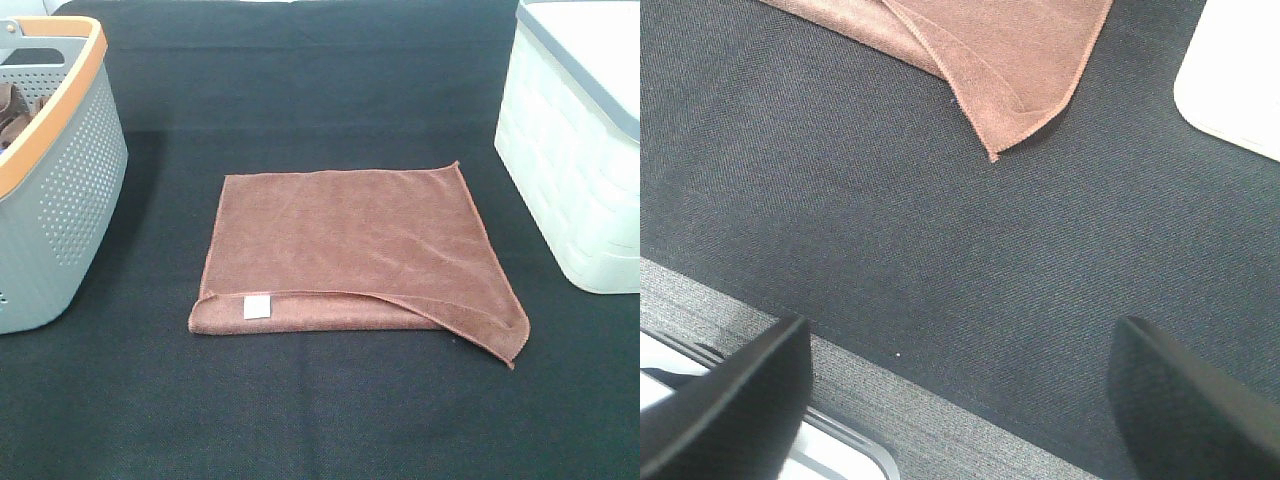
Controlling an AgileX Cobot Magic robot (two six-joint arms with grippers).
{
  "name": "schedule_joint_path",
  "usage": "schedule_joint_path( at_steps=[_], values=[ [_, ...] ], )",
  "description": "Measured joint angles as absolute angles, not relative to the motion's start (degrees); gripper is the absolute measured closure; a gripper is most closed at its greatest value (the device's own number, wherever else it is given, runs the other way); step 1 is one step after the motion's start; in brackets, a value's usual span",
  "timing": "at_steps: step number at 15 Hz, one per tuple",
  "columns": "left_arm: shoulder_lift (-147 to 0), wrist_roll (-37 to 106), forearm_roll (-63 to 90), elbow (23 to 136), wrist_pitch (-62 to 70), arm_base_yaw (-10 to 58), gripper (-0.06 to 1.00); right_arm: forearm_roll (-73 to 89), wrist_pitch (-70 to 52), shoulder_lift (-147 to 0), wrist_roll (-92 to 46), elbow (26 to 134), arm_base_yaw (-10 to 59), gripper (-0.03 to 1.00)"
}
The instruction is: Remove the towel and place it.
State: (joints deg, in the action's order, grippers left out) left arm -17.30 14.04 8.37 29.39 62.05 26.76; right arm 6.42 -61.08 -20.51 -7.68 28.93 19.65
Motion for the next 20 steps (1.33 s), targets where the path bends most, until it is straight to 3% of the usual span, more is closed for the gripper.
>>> schedule_joint_path(
  at_steps=[14, 15, 20],
  values=[
    [-17.3, 14.0, 6.9, 28.8, 61.0, 26.8, 0.24, 6.5, -61.1, -20.5, -7.7, 28.9, 19.7, 0.2],
    [-16.1, 14.0, 6.9, 28.8, 61.0, 25.0, 0.24, 6.9, -61.1, -20.5, -7.7, 28.9, 17.9, 0.2],
    [-4.2, 14.0, 6.8, 28.8, 60.8, 3.2, 0.24, 7.0, -61.1, -13.3, -7.7, 28.9, 5.4, 0.2]
  ],
)
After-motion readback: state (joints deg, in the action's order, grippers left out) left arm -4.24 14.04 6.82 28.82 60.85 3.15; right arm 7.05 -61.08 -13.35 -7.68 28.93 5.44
